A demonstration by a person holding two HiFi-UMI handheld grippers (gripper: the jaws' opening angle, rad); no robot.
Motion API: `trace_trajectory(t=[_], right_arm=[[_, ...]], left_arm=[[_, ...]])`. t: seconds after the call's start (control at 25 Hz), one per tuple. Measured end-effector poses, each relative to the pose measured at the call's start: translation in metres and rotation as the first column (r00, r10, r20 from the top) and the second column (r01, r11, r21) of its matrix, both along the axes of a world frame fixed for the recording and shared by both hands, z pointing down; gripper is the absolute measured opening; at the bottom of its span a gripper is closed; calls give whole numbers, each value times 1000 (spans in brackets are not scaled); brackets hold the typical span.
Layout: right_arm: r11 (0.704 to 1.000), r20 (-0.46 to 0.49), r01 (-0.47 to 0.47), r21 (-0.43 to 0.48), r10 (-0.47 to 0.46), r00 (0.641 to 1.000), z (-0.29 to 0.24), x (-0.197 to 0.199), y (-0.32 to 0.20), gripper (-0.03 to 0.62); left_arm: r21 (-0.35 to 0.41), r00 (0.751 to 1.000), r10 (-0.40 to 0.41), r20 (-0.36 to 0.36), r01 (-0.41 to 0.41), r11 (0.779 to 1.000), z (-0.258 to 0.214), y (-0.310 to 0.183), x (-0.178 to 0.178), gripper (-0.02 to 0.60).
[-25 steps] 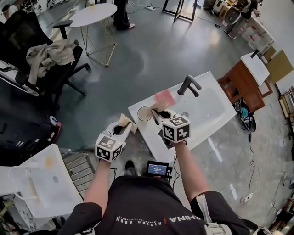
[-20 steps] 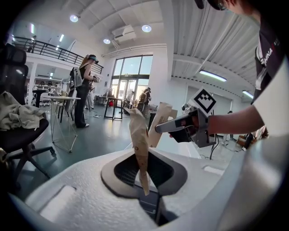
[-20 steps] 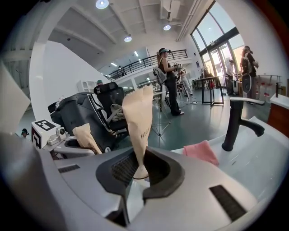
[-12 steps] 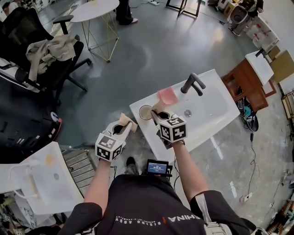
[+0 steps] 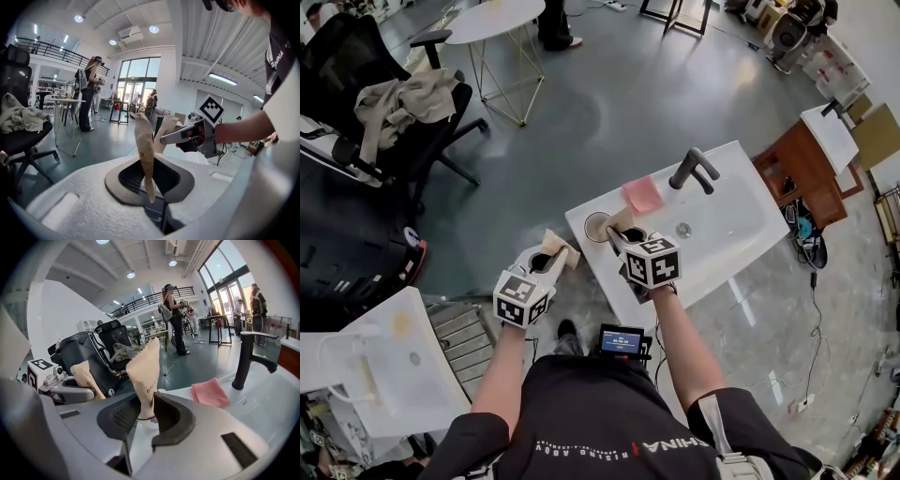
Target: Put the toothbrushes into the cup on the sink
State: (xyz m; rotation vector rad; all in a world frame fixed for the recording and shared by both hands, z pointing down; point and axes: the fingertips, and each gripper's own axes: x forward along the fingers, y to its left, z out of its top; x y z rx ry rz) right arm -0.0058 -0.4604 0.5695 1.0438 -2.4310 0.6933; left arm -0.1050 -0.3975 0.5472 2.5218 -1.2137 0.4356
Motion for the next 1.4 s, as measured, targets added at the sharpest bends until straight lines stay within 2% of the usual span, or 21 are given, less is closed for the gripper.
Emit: trace_trajectory(t=[0.16, 0.28, 0.48, 0.56, 0.72, 0.8, 0.96, 1.4], right_arm=[[1000, 4, -11, 1, 11, 1000, -2, 3, 4, 120], [1000, 8, -28, -2, 28, 1000, -3, 7, 9, 167], [999, 16, -41, 4, 41, 999, -8, 15, 27, 172], [999, 22, -48, 11, 47, 999, -10, 18, 35, 154], [997, 40, -70, 40, 68, 997, -17, 25, 51, 45], [996, 52, -70, 53, 67, 996, -21, 27, 59, 12], [996, 51, -50, 77, 46, 998, -26, 27, 75, 9], [994, 35, -67, 86, 64, 997, -28, 40, 86, 9]], left_arm=[[9, 1000, 0, -2, 0, 1000, -2, 3, -1, 38], [14, 1000, 2, -4, -2, 1000, -4, 8, 0, 38], [31, 1000, 10, -8, -9, 999, -10, 17, 2, 38], [40, 1000, 13, -12, -12, 999, -14, 20, 3, 38], [52, 1000, 21, -16, -20, 998, -18, 26, 6, 38], [53, 999, 28, -15, -27, 998, -19, 29, 8, 38], [57, 999, 46, -14, -45, 997, -20, 34, 13, 38], [67, 997, 80, -9, -79, 995, -28, 37, 27, 38]])
